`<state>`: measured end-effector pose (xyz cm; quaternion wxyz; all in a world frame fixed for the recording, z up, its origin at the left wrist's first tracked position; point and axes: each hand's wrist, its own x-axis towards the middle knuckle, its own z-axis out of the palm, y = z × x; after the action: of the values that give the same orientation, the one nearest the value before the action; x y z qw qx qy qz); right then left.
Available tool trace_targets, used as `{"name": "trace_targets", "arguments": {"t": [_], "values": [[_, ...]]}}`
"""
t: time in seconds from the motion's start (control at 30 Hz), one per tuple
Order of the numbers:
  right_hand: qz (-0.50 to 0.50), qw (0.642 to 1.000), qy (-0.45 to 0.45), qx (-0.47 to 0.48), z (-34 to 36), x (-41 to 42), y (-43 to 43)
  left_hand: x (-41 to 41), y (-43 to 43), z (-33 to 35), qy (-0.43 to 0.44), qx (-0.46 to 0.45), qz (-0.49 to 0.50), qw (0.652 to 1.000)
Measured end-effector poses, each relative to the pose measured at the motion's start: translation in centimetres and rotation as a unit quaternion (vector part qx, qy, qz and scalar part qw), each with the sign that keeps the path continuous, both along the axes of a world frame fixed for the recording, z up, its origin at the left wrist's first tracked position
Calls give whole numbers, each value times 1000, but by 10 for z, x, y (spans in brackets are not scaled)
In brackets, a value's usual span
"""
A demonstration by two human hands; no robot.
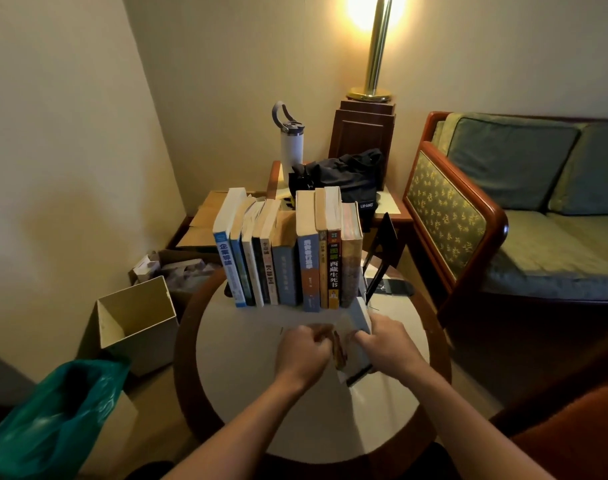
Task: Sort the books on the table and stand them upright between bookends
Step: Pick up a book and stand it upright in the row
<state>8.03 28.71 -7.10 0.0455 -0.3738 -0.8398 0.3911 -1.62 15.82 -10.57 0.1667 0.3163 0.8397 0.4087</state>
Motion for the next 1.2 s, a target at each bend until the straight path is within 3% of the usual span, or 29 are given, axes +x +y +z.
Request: {"name": "trace_targets", "arguments": {"t": [0.1, 0.17, 0.23, 0.43, 0.83, 1.03, 1.2], "values": [[34, 996, 78, 36, -7, -5, -21, -45, -20, 10, 185, -13, 59, 981], [38, 991, 118, 52, -11, -13, -32, -75, -28, 16, 294, -20, 26, 955], [37, 987, 147, 49, -15, -24, -41, -97, -30, 23, 351, -52, -29, 935], [16, 980, 185, 67, -17, -50, -58, -131, -20, 30, 388, -175, -176, 888], [-30, 977, 171, 123, -21, -68, -69, -150, -14, 27, 456, -204, -182, 847], [-47, 976, 158, 144, -35, -72, -72, -143, 0, 23, 306, -281, -158, 896], [-57, 964, 184, 183, -43, -79, -78, -142, -13, 22, 365, -234, -166, 886]]}}
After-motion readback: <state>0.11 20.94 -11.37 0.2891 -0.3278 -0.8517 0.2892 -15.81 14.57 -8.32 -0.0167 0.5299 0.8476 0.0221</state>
